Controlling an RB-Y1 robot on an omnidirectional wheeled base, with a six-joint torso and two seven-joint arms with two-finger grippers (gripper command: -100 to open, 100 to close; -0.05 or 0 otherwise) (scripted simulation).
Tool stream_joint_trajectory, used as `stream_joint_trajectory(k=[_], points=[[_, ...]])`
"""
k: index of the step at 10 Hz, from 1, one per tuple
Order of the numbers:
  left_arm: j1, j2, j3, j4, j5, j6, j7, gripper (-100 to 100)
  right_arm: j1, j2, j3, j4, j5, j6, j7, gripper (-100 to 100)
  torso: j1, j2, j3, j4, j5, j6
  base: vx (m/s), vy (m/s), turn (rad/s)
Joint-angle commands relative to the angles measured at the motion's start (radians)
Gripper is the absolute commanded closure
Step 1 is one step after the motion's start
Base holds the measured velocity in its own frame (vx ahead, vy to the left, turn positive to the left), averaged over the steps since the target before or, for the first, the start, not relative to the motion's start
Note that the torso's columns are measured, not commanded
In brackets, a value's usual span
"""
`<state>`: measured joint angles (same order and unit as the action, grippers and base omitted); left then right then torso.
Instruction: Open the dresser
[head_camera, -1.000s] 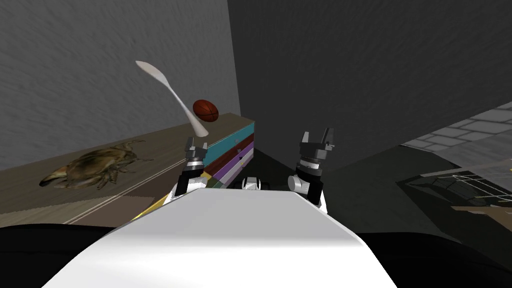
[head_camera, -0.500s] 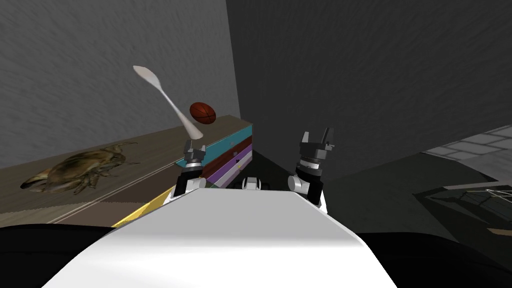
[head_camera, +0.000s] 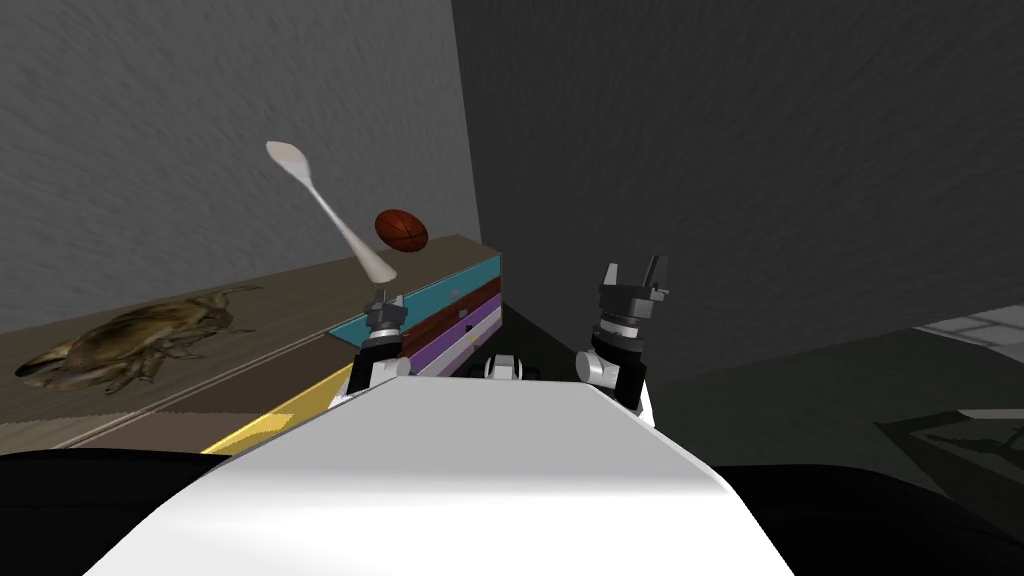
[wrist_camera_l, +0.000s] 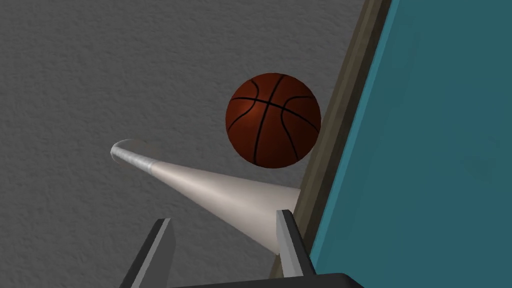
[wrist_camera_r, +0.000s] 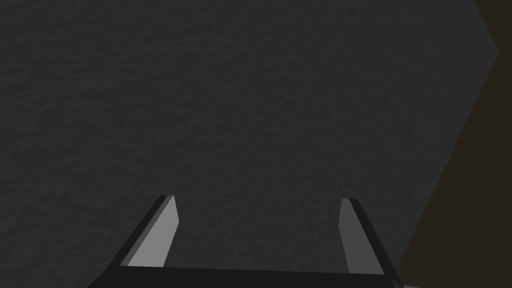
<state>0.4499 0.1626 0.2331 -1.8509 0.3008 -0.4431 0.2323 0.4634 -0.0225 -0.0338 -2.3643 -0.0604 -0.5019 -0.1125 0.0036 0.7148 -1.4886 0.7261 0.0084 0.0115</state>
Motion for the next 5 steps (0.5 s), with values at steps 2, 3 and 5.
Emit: stream_joint_trajectory(k=[2, 3, 5], points=[[-0.017, -0.021, 0.017, 0.083, 0.04, 0.033, 0.018, -100, 0.0, 0.0, 0.0, 0.0, 0.0, 0.0, 0.0, 0, 0.0, 0.007, 0.004, 0.004, -0.003, -0.004, 0.142, -0.193, 0.046], [-0.02, -0.027, 0.025, 0.103, 0.052, 0.037, 0.023, -100, 0.0, 0.0, 0.0, 0.0, 0.0, 0.0, 0.0, 0, -0.002, 0.01, 0.005, 0.007, -0.006, -0.007, 0.175, -0.218, 0.078], [-0.025, -0.037, 0.04, 0.14, 0.075, 0.046, 0.034, -100, 0.0, 0.0, 0.0, 0.0, 0.0, 0.0, 0.0, 0, 0.001, 0.02, 0.011, 0.011, -0.006, -0.008, 0.149, -0.149, 0.09]])
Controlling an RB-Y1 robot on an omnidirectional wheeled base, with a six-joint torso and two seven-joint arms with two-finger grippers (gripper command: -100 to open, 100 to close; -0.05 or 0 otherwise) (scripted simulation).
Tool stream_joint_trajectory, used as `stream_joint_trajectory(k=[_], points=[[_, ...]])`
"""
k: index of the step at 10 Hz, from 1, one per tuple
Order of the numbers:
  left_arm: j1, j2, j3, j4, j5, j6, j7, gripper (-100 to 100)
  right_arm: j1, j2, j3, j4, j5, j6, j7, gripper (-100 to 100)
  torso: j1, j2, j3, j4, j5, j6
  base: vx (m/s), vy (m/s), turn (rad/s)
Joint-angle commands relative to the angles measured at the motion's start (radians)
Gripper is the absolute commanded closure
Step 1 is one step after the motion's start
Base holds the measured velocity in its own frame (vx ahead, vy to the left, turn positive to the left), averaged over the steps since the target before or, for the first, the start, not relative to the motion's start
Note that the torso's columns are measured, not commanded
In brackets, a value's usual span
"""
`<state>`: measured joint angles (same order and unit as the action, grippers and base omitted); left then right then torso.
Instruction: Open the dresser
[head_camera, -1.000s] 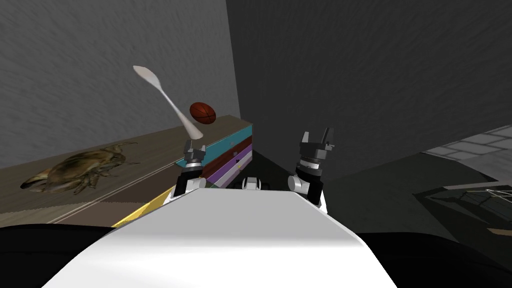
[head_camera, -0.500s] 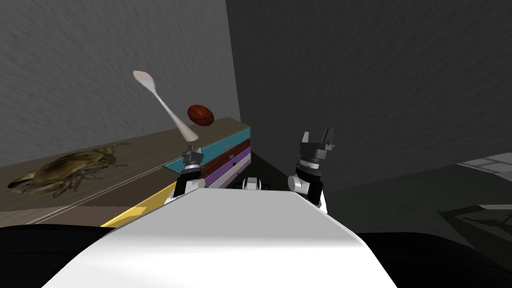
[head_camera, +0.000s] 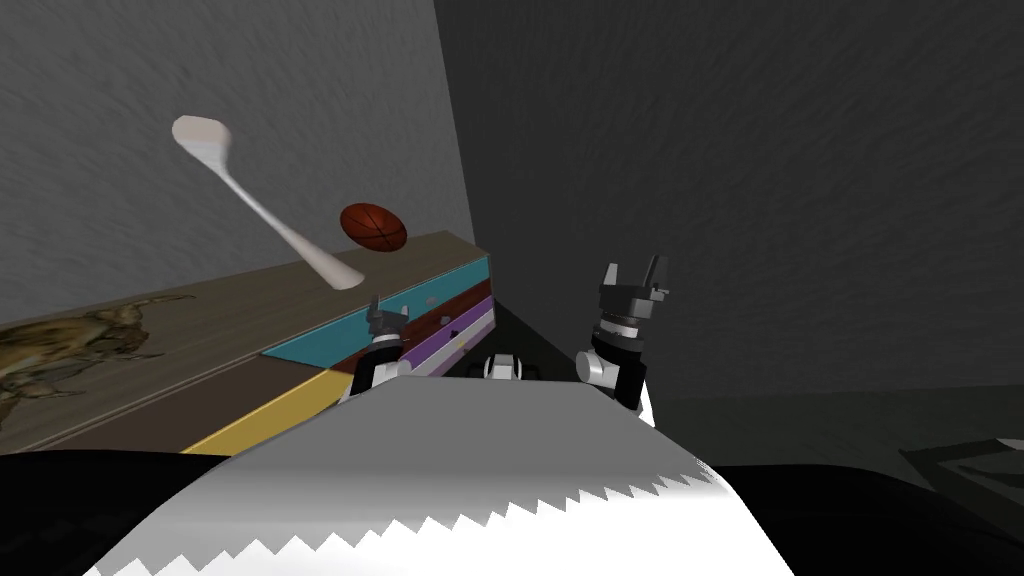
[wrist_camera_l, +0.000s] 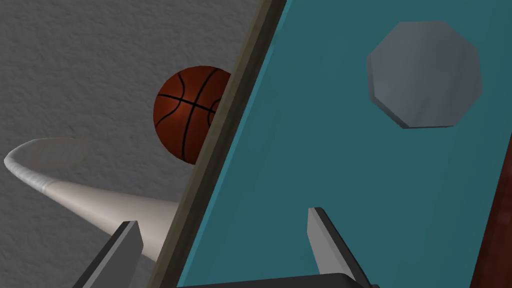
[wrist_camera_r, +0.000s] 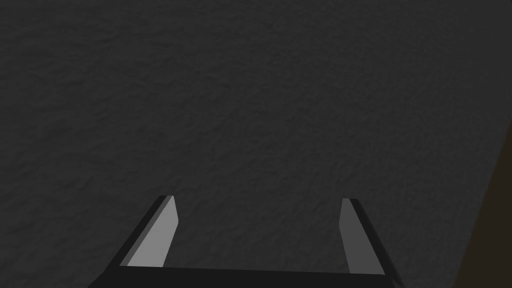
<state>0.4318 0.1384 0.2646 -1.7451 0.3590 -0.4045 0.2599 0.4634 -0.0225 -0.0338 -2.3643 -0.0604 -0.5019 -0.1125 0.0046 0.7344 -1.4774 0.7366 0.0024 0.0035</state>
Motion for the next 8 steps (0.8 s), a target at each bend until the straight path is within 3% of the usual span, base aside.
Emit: stream_joint_trajectory(k=[1, 3, 7, 8], points=[[-0.01, -0.019, 0.016, 0.052, 0.027, 0.011, 0.011, -100, 0.0, 0.0, 0.0, 0.0, 0.0, 0.0, 0.0, 0, 0.001, 0.0, 0.0, 0.0, 0.001, 0.0, 0.154, -0.133, 0.081], [-0.014, -0.038, 0.029, 0.084, 0.047, 0.019, 0.02, -100, 0.0, 0.0, 0.0, 0.0, 0.0, 0.0, 0.0, 0, -0.002, -0.002, -0.002, -0.001, 0.0, -0.001, 0.108, -0.174, 0.056], [-0.022, -0.119, 0.049, 0.135, 0.077, 0.03, 0.034, -100, 0.0, 0.0, 0.0, 0.0, 0.0, 0.0, 0.0, 0, -0.002, 0.004, 0.002, 0.002, -0.002, -0.003, 0.095, -0.14, 0.058], [-0.022, -0.109, 0.049, 0.125, 0.075, 0.035, 0.032, -100, 0.0, 0.0, 0.0, 0.0, 0.0, 0.0, 0.0, 0, 0.0, 0.006, 0.003, 0.002, -0.001, -0.004, 0.024, -0.031, 0.005]])
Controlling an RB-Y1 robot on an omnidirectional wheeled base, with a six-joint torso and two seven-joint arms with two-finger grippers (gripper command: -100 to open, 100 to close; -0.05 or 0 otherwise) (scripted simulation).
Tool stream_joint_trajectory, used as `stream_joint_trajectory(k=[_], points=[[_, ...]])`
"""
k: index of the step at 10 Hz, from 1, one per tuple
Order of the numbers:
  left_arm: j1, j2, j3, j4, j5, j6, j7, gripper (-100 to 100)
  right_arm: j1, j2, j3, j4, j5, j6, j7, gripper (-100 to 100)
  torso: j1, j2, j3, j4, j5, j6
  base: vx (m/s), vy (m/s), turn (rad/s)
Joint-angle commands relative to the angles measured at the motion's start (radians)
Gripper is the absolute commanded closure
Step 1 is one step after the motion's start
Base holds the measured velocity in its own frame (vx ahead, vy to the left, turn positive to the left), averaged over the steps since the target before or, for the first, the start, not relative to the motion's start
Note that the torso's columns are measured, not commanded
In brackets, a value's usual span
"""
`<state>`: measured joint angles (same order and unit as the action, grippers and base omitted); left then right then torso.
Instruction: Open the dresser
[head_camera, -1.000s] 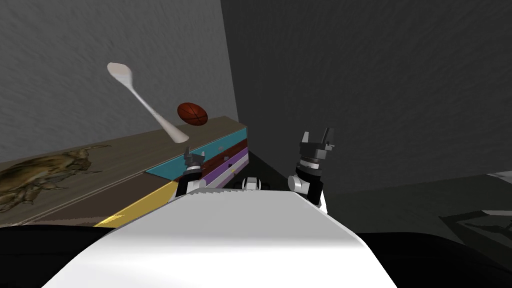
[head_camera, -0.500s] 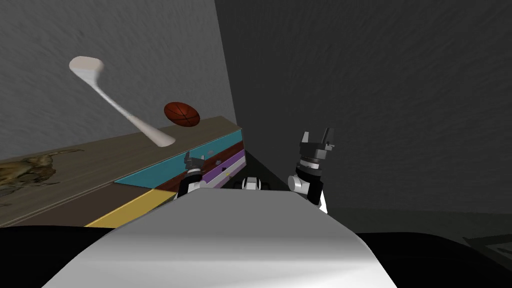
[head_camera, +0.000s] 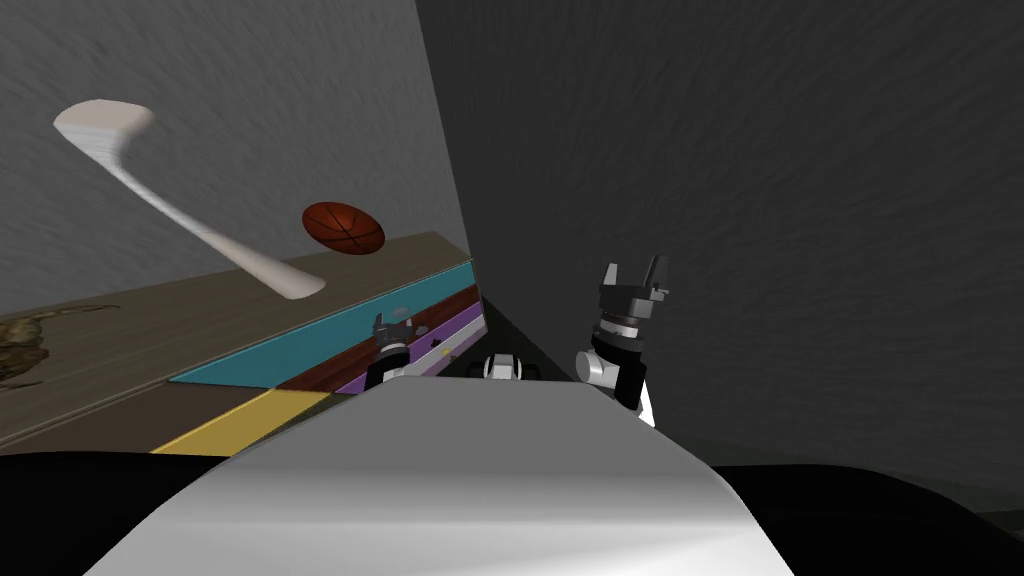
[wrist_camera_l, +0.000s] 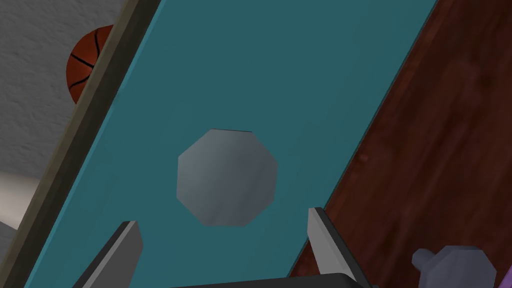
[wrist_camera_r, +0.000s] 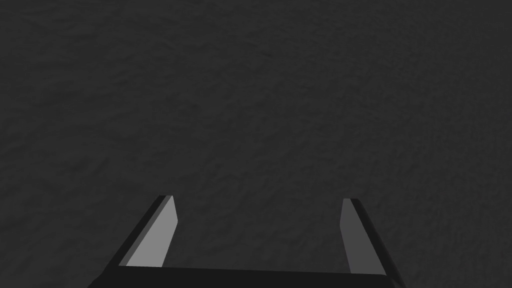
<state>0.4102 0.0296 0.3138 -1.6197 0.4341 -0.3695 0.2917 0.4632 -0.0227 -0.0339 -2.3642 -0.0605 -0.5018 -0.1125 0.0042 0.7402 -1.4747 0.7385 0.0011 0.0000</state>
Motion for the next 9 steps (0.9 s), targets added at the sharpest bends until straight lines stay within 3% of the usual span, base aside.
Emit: stream_joint_trajectory(k=[1, 2, 3, 9], points=[[0.004, 0.006, 0.013, -0.03, 0.007, 0.03, -0.001, -100, 0.0, 0.0, 0.0, 0.0, 0.0, 0.0, 0.0, 0, 0.001, 0.001, 0.001, 0.0, 0.0, 0.0, 0.087, 0.025, 0.003], [-0.001, 0.004, 0.008, -0.012, 0.004, 0.014, 0.0, -100, 0.0, 0.0, 0.0, 0.0, 0.0, 0.0, 0.0, 0, 0.001, -0.003, -0.002, -0.001, 0.0, 0.0, 0.054, 0.021, -0.001], [-0.001, 0.004, 0.009, -0.014, 0.004, 0.018, -0.001, 100, 0.0, 0.0, 0.0, 0.0, 0.0, 0.0, 0.0, 0, -0.002, -0.002, -0.002, -0.001, 0.0, 0.0, 0.007, 0.005, -0.001], [0.026, 0.0, 0.002, -0.048, 0.007, 0.032, -0.001, 100, 0.0, 0.0, 0.0, 0.0, 0.0, 0.0, 0.0, 0, -0.008, 0.001, 0.0, 0.002, -0.005, -0.001, -0.109, -0.126, 0.005]])
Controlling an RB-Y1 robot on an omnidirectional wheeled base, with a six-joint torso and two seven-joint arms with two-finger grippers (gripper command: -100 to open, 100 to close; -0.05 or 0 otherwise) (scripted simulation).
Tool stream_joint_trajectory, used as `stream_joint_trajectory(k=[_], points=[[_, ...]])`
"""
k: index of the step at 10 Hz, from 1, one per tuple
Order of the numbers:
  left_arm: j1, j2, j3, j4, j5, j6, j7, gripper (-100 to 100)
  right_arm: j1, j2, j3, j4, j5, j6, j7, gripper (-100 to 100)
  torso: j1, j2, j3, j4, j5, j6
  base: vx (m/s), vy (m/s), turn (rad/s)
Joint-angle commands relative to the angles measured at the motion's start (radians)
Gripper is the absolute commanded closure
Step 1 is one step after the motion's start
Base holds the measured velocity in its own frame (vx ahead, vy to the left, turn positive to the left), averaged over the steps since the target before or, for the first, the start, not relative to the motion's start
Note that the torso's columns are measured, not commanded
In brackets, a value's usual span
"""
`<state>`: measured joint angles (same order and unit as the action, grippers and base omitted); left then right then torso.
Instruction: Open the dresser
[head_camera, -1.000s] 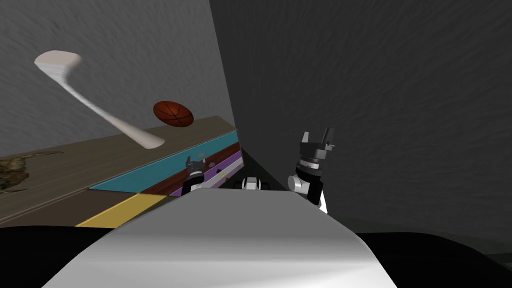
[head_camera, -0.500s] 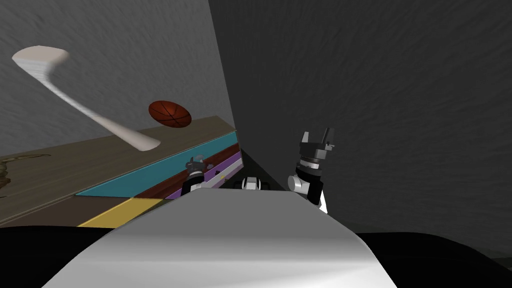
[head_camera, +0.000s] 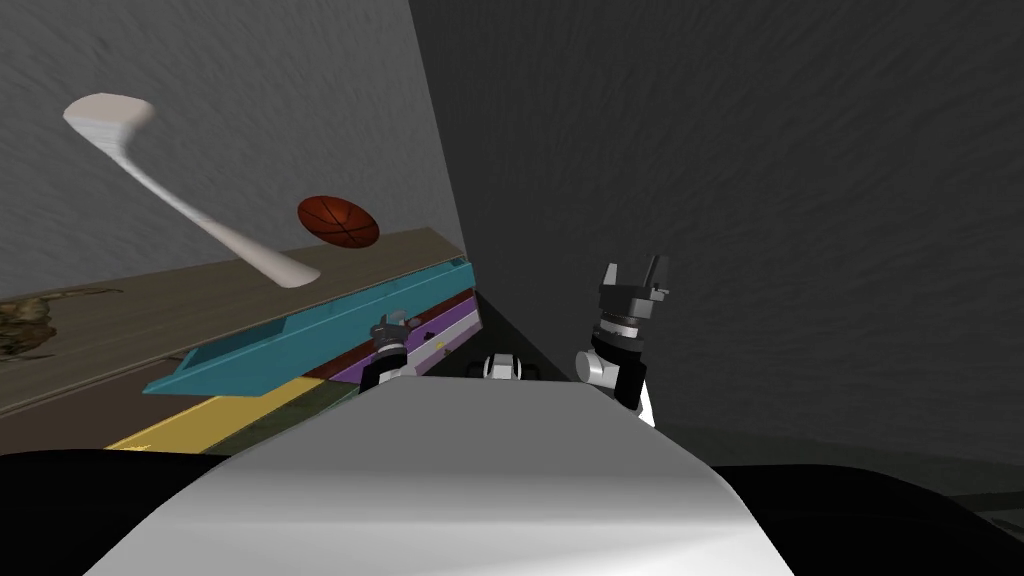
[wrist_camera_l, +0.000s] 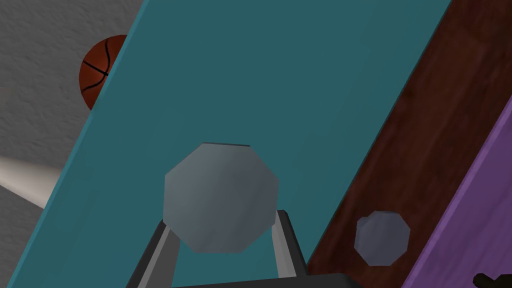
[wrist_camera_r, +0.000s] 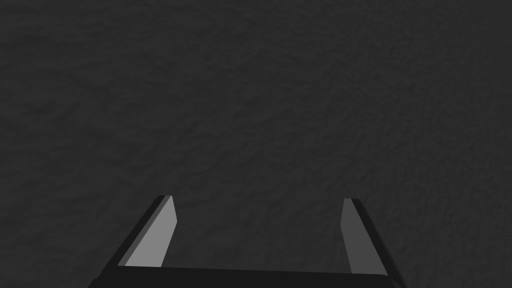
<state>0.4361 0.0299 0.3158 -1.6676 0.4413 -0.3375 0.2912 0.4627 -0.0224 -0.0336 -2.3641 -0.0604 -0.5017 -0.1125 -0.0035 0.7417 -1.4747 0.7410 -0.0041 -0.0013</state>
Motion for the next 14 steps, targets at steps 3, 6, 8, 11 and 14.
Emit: stream_joint_trajectory(k=[3, 6, 8, 11, 14], points=[[0.019, -0.006, -0.008, -0.019, -0.001, -0.003, -0.001, 100, 0.0, 0.0, 0.0, 0.0, 0.0, 0.0, 0.0, 0, 0.001, 0.0, 0.0, -0.001, 0.002, 0.001, -0.115, -0.127, 0.005], [0.032, -0.01, -0.015, -0.024, -0.001, -0.003, 0.0, 100, 0.0, 0.0, 0.0, 0.0, 0.0, 0.0, 0.0, 0, 0.004, -0.004, -0.002, -0.001, 0.001, 0.001, -0.084, -0.098, 0.004], [0.039, -0.012, -0.019, -0.033, -0.002, -0.008, -0.001, 100, 0.0, 0.0, 0.0, 0.0, 0.0, 0.0, 0.0, 0, -0.001, 0.0, 0.0, -0.002, 0.002, 0.001, -0.13, -0.135, 0.009], [0.047, -0.016, -0.025, -0.037, -0.003, -0.008, -0.002, 100, 0.0, 0.0, 0.0, 0.0, 0.0, 0.0, 0.0, 0, 0.0, 0.001, 0.0, 0.0, 0.0, 0.0, -0.123, -0.124, -0.001], [0.097, -0.014, -0.015, -0.116, 0.015, 0.042, 0.004, -100, 0.0, 0.0, 0.0, 0.0, 0.0, 0.0, 0.0, 0, 0.004, -0.006, -0.003, -0.003, 0.003, 0.001, -0.013, -0.052, -0.003]])
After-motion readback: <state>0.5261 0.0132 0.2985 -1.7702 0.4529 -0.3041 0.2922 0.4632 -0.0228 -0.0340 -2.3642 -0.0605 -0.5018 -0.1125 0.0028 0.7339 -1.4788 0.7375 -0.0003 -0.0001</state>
